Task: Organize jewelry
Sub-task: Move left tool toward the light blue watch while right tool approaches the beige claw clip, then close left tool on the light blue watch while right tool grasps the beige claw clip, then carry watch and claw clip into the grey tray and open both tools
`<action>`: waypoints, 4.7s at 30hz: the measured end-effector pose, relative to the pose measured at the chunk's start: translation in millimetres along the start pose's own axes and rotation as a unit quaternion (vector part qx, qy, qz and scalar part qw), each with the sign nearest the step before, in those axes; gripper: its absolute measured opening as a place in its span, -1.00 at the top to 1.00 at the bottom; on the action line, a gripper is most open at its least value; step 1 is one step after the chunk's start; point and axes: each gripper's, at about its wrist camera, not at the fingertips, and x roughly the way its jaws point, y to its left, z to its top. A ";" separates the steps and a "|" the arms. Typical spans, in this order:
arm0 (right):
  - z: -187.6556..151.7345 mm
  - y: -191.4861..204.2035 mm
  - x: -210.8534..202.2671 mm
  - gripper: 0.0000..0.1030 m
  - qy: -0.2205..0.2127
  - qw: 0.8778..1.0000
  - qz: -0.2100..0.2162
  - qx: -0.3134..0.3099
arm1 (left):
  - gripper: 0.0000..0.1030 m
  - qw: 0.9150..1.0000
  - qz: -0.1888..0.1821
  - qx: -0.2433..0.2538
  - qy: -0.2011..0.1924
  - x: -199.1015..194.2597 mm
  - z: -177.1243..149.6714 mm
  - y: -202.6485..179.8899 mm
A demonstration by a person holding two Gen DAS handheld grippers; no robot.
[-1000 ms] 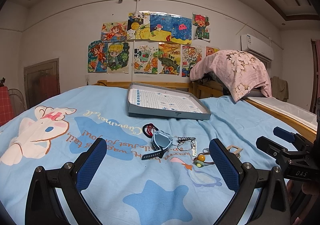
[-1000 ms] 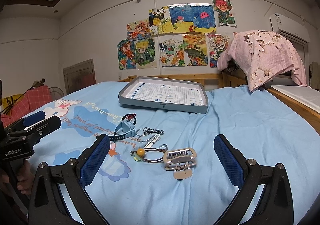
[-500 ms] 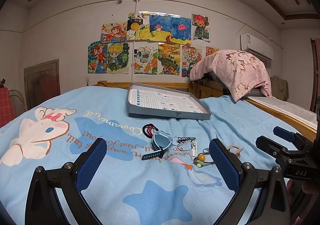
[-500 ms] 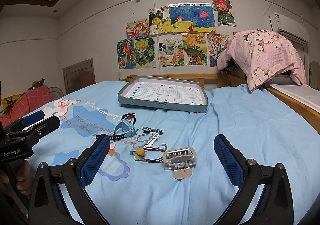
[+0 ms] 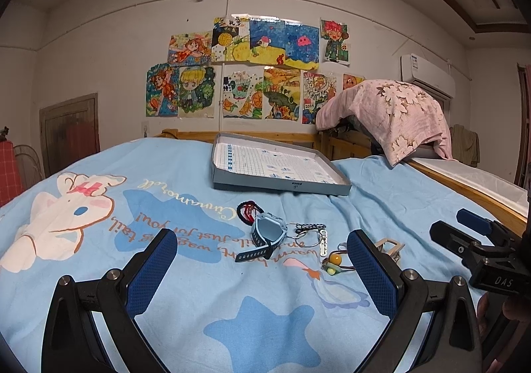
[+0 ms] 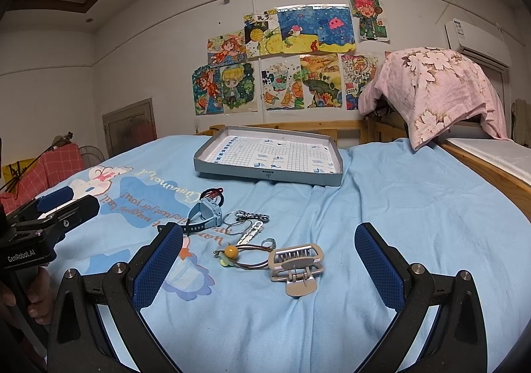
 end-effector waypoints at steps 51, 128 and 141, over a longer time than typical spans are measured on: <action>-18.1 -28.2 127.0 -0.81 0.168 0.984 -0.001 0.061 | -0.40 0.971 -0.082 -0.067 0.214 176.1 -14.4 35.0; 90.4 -10.9 409.4 -0.21 0.152 0.982 0.054 0.102 | 0.67 0.979 -0.054 -0.040 0.194 378.6 85.8 52.3; 82.7 -25.6 403.2 -0.35 0.157 0.980 0.046 0.115 | -0.59 0.989 -0.032 -0.040 0.139 345.3 89.1 47.7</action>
